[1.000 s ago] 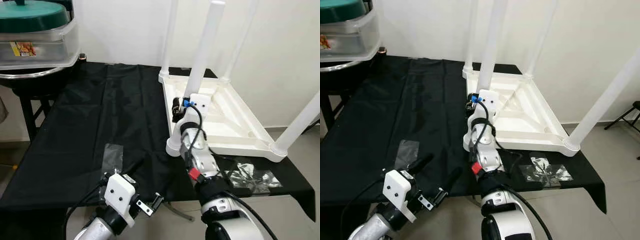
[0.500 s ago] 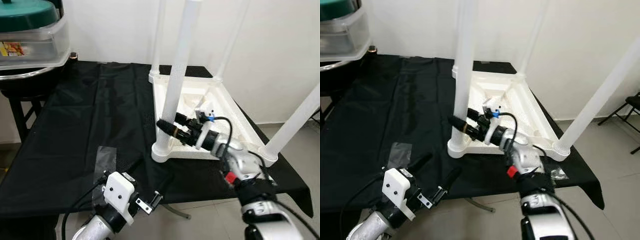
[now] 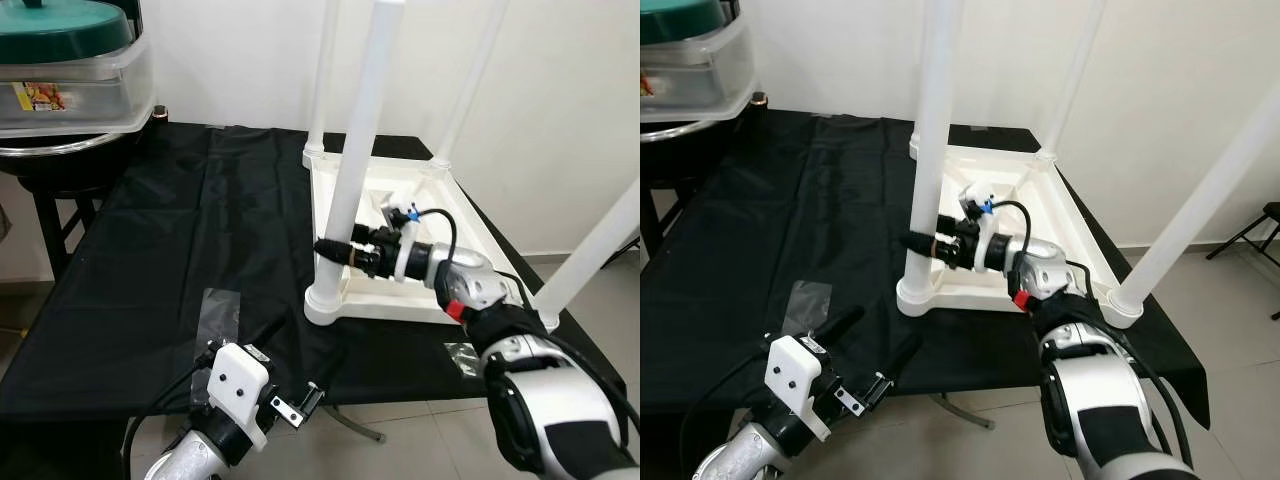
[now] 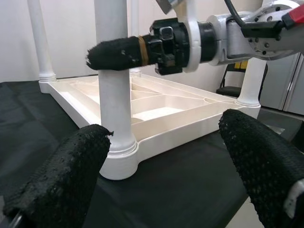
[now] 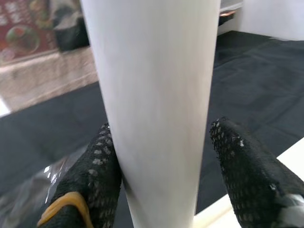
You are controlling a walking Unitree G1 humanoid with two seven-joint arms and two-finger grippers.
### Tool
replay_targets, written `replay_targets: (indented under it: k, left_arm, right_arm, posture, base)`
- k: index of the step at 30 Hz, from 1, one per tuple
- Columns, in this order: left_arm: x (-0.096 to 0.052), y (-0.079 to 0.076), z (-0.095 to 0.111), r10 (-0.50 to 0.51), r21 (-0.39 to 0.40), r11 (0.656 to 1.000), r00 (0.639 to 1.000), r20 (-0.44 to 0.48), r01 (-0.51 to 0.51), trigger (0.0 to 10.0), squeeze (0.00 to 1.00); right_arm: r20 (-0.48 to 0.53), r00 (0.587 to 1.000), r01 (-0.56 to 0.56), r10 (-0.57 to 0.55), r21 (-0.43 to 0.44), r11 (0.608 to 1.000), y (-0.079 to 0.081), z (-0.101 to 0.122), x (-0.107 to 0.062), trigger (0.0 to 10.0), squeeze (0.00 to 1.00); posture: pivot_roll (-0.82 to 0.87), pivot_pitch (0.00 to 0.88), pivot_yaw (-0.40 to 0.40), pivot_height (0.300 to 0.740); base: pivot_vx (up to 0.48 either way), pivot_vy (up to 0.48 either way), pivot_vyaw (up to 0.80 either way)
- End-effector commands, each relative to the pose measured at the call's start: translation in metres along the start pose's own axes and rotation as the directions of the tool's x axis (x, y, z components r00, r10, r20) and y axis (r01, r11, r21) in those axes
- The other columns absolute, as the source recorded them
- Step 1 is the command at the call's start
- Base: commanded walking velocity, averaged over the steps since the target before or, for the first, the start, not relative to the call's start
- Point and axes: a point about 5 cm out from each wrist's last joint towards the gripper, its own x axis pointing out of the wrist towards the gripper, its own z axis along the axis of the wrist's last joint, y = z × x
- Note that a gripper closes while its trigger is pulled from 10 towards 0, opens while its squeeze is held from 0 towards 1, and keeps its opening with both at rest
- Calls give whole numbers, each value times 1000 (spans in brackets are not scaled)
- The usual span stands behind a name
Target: Building children table
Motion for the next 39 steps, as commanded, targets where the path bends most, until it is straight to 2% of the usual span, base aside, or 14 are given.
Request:
replay_targets:
  k: [1,4,10,16,18,20,21,23,25,29,30,31,32,39]
  left_arm:
    - [-1,-2,-1,-9,1,1000,1000,-13,9,10000,0]
    - [-1,-3,-1,-10,2,1000,1000,-14,10,10000,0]
    - [0,-2,-3,-8,-1,1000,1000,-16,8,10000,0]
    - [0,-1,-4,-18,-6,1000,1000,-21,18,10000,0]
    - [0,-2,-5,-22,-7,1000,999,-23,22,10000,0]
    - [-1,-1,-5,-21,-8,1000,999,-25,21,10000,0]
    - [-1,-1,-5,-21,-8,1000,999,-25,21,10000,0]
    - [-1,-1,-6,-20,-8,1000,999,-27,20,10000,0]
    - [-1,-1,-6,-20,-8,1000,999,-28,20,10000,0]
    - [-1,-1,-6,-22,-10,1000,999,-30,22,10000,0]
    - [-1,-1,-7,-24,-12,1000,999,-32,24,10000,0]
    - [-1,-1,-7,-24,-12,1000,999,-32,24,10000,0]
    - [-1,-1,-7,-24,-12,1000,999,-32,24,10000,0]
    - [-1,-2,-7,-29,-15,999,999,-32,29,10000,0]
  right_arm:
    - [48,996,79,-80,29,996,-1,3,9,0,0]
    - [61,995,73,-75,30,997,4,1,16,0,0]
    - [70,930,360,-360,21,933,4,-17,25,0,0]
    - [97,674,728,-732,84,681,10,-37,17,0,0]
    - [107,624,766,-774,117,633,19,-40,16,0,0]
    - [112,521,830,-846,163,533,34,-39,11,0,0]
    - [112,521,830,-846,163,533,34,-39,11,0,0]
    - [75,427,877,-901,211,433,47,-40,5,0,0]
    - [48,393,890,-918,230,393,54,-41,3,0,0]
    - [69,385,892,-920,226,391,57,-38,2,0,0]
    - [130,407,882,-904,202,425,56,-32,2,10000,0]
    - [130,407,882,-904,202,425,56,-32,2,10000,0]
    - [164,423,880,-891,160,447,55,-29,1,10000,1000]
    - [218,514,835,-830,93,542,49,-22,-3,10000,1000]
  posture:
    - [121,69,-128,740]
    - [121,69,-128,740]
    - [108,64,-124,740]
    - [97,59,-117,740]
    - [97,59,-117,740]
    - [97,57,-118,740]
    - [97,57,-118,740]
    - [99,56,-119,740]
    - [98,53,-119,740]
    - [94,51,-115,740]
    - [92,46,-116,740]
    - [92,46,-116,740]
    - [92,45,-115,740]
    - [91,37,-114,740]
  base:
    - [0,0,0]
    - [0,0,0]
    - [0,0,0]
    - [0,0,0]
    - [0,0,0]
    - [0,0,0]
    - [0,0,0]
    - [0,0,0]
    - [0,0,0]
    - [0,0,0]
    - [0,0,0]
    - [0,0,0]
    - [0,0,0]
    - [0,0,0]
